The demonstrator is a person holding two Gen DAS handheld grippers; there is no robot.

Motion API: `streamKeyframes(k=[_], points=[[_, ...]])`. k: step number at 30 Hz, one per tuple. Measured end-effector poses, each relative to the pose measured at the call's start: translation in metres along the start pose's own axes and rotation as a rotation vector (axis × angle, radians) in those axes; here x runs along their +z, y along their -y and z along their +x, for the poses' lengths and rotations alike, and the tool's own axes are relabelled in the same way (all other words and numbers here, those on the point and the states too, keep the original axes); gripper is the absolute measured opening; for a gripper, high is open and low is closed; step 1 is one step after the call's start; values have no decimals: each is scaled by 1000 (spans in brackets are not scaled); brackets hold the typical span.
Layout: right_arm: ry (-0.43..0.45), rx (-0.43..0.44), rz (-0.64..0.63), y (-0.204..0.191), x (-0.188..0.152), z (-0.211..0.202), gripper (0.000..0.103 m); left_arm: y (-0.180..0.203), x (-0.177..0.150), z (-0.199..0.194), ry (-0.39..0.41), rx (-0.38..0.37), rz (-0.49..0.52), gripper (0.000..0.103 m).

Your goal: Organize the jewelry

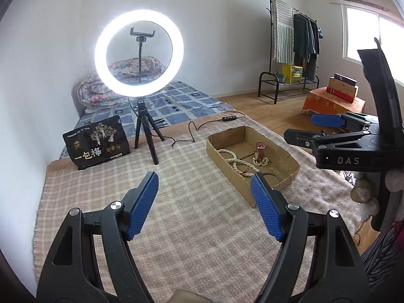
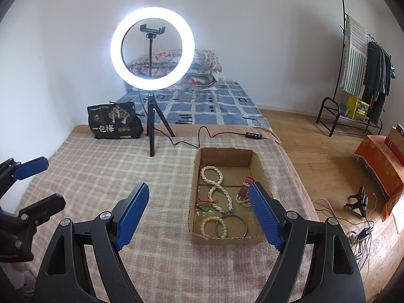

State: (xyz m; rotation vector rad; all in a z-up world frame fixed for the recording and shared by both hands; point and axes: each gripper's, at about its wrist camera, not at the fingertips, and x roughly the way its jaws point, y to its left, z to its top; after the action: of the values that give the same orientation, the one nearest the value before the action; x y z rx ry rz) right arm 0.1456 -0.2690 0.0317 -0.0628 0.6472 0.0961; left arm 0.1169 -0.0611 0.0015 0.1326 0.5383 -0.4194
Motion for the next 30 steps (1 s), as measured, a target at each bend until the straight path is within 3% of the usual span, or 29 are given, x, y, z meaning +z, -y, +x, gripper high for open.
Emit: streamKeyframes(k=[2, 4, 10, 30], points=[[16, -7, 0, -3, -2, -2, 81, 0, -1, -1, 4, 14, 0, 81], [32, -16, -1, -5, -3, -3, 82, -1, -3, -2, 5, 22, 0, 92], [43, -31, -14, -7, -9, 0, 82, 4, -8, 1, -15, 79, 24, 101], [-9, -38, 20, 1, -17, 17, 82, -5, -13, 15, -100, 127, -28, 103]])
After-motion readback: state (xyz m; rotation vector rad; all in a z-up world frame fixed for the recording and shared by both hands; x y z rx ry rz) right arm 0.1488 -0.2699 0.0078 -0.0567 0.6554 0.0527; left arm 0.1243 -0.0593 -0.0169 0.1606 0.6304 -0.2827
